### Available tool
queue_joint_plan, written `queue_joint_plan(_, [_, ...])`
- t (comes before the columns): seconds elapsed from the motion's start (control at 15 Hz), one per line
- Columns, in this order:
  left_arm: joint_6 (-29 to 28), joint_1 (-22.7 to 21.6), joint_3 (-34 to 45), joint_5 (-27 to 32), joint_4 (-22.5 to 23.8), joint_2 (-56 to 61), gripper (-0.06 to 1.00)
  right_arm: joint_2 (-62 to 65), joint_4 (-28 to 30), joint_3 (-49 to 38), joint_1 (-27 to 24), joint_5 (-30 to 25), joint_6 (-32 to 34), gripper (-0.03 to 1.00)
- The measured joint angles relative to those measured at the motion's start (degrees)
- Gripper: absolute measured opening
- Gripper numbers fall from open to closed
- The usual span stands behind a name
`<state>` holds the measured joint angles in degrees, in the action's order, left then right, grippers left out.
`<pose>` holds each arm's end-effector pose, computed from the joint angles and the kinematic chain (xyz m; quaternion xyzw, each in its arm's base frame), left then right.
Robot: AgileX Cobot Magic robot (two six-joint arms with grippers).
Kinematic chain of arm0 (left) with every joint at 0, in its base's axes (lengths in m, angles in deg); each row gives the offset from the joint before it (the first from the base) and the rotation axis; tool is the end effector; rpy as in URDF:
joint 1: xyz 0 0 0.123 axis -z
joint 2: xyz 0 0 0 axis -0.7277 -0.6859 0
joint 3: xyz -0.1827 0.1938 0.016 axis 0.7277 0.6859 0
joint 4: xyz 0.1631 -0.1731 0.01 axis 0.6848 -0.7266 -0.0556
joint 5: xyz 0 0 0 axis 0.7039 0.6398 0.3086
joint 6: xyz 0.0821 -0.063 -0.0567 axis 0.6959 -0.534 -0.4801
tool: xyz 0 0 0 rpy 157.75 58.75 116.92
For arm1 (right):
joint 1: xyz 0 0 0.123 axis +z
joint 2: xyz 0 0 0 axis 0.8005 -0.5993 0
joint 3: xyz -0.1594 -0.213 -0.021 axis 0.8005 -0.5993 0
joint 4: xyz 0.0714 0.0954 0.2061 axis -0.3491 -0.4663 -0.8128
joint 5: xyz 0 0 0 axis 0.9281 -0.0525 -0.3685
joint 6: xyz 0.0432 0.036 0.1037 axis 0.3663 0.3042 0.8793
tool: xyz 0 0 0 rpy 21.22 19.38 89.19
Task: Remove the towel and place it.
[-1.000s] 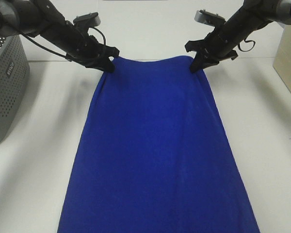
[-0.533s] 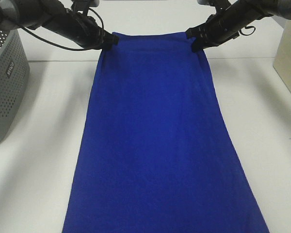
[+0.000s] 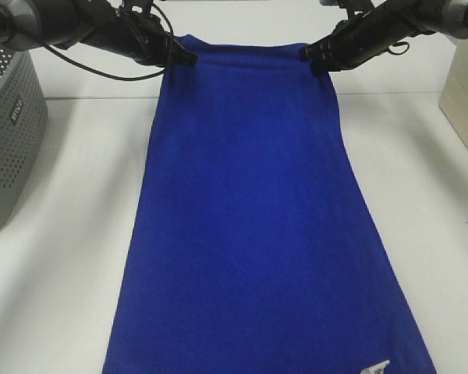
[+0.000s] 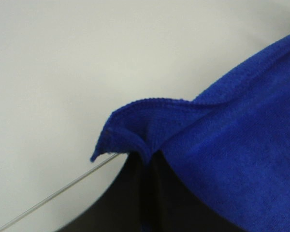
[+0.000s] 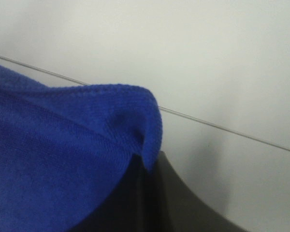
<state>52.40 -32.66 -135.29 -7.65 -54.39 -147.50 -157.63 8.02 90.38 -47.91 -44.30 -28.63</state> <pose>0.5442 -0.1600 0.1522 0.2273 0.8378 -0.1034 0.4854 0.5511 0.0854 0.1364 -0.1544 0.8959 0.1296 0.3960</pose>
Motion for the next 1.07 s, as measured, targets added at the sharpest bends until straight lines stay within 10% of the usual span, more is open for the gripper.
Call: queue_joint_plan(1.07, [0.11,0.00,-0.17,-7.79,-0.80,-5.27,0.02,-4.01,-0.52,0.06,0.06,7.28,-3.09,0.06])
